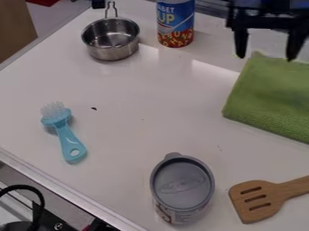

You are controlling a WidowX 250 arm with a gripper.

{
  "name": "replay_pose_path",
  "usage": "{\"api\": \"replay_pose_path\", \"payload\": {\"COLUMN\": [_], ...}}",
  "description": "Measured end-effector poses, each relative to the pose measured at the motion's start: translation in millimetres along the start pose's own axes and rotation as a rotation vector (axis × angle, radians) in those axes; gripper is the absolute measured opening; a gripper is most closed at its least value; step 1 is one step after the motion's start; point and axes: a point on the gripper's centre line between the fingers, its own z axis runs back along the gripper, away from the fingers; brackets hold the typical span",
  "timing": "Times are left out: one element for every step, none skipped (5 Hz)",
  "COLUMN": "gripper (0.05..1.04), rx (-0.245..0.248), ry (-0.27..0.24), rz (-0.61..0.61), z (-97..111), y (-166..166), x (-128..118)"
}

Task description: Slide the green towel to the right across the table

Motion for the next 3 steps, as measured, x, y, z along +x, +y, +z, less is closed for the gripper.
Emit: {"api": "replay_pose_path", "payload": {"gripper": [0.999, 0.999, 0.999], "rx": [0.014, 0.067, 0.119], "ry": [-0.012, -0.013, -0.014], "rz": [0.081, -0.055, -0.232], "z": [0, 4, 10], "y": [38, 71, 93], "x": [-1, -9, -12]}}
